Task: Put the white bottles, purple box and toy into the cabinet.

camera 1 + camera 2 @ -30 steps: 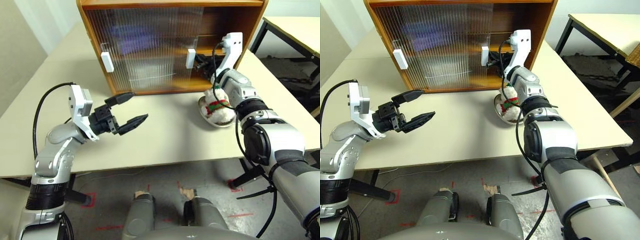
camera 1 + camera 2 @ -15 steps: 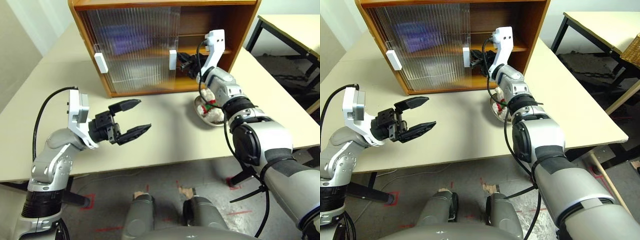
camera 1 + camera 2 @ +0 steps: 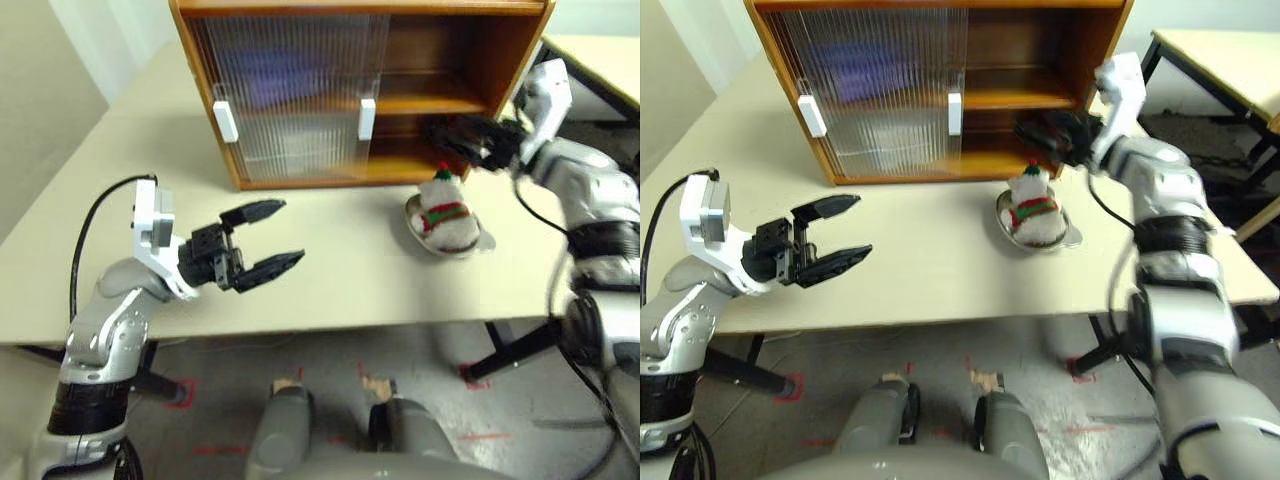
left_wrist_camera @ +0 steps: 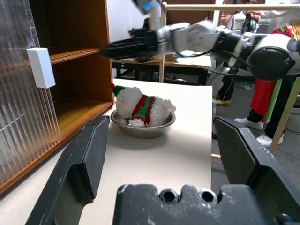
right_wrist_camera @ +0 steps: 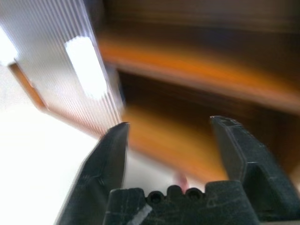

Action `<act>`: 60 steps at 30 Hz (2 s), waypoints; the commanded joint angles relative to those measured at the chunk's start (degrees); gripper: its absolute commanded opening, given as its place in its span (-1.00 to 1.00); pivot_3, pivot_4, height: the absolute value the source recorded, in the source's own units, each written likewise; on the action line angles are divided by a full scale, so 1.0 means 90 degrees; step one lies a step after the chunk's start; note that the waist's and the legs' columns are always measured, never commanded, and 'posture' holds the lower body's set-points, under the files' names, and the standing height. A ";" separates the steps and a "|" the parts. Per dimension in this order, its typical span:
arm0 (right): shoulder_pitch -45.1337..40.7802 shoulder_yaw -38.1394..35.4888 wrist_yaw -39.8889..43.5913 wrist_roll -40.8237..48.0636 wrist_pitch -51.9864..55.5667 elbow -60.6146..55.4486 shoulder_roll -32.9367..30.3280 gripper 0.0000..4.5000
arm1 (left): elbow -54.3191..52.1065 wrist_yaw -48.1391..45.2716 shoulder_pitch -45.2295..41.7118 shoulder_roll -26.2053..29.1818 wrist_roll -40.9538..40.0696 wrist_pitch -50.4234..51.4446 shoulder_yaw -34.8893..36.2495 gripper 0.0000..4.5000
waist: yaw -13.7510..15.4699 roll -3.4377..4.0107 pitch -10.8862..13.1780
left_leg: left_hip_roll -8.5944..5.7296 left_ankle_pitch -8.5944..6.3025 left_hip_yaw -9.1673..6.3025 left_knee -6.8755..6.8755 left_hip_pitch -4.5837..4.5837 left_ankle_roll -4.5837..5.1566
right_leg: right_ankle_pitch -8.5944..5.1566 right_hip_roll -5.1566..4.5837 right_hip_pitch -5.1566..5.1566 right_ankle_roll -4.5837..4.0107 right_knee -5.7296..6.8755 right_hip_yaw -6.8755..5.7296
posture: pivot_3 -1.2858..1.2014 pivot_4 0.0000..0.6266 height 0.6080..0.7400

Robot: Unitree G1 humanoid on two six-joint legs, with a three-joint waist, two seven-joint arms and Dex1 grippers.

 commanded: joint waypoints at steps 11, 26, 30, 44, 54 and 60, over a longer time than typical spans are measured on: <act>0.1632 0.0400 -0.0127 0.0993 0.3076 -0.2426 -0.0450 0.99 | 0.0296 -0.0070 -0.0182 0.0031 0.0057 -0.0030 -0.0042 1.00 | -0.0108 -0.0012 -0.0004 | 0.0030 -0.0002 0.0010 0.0013 0.0017 -0.0004 | -0.0003 0.0055 0.0004 0.0021 -0.0003 0.0000 | 0.17 -1.00 1.00; 0.1285 0.0701 -0.0742 0.0454 0.1623 -0.1162 0.0076 0.92 | 0.0269 0.0468 -0.0391 -0.0058 -0.0008 0.0195 0.0164 1.00 | -0.0058 -0.0042 -0.0016 | 0.0032 0.0003 0.0090 0.0016 0.0015 0.0009 | 0.0010 0.0038 0.0001 0.0014 -0.0030 0.0017 | 0.19 -1.00 1.00; 0.1245 0.0757 -0.0578 0.0490 0.1493 -0.0978 0.0103 0.39 | 0.0282 0.0493 -0.0390 -0.0044 0.0016 0.0164 0.0191 1.00 | -0.0060 -0.0042 -0.0017 | 0.0046 0.0003 0.0094 0.0014 0.0015 0.0009 | 0.0036 0.0044 -0.0002 0.0062 -0.0030 0.0016 | 0.19 -1.00 1.00; 0.0070 0.0168 0.0054 0.0821 0.1172 -0.0177 -0.0407 -0.99 | 0.0382 0.0449 -0.0418 0.0001 0.0081 0.0129 0.0182 1.00 | -0.0071 -0.0037 -0.0013 | 0.0064 0.0002 0.0117 0.0014 0.0014 0.0008 | 0.0024 0.0047 -0.0012 0.0023 -0.0033 0.0017 | 0.18 -1.00 1.00; -0.1443 0.0147 -0.0011 0.0644 0.0129 0.1092 0.0026 -0.99 | 0.0351 0.0535 -0.0507 -0.0024 0.0089 0.0166 0.0179 1.00 | -0.0077 -0.0038 -0.0014 | 0.0078 0.0001 0.0123 0.0007 0.0013 0.0006 | 0.0017 0.0053 -0.0017 0.0007 -0.0031 0.0014 | 0.18 -1.00 1.00; -0.2285 0.0069 -0.0333 0.0151 -0.1967 0.3011 0.0450 -0.99 | 0.0296 0.0632 -0.0419 0.0027 0.0112 0.0155 0.0264 1.00 | -0.0072 -0.0037 -0.0014 | 0.0075 0.0001 0.0131 0.0007 0.0007 0.0006 | 0.0040 0.0051 -0.0022 0.0041 -0.0032 0.0015 | 0.20 -1.00 1.00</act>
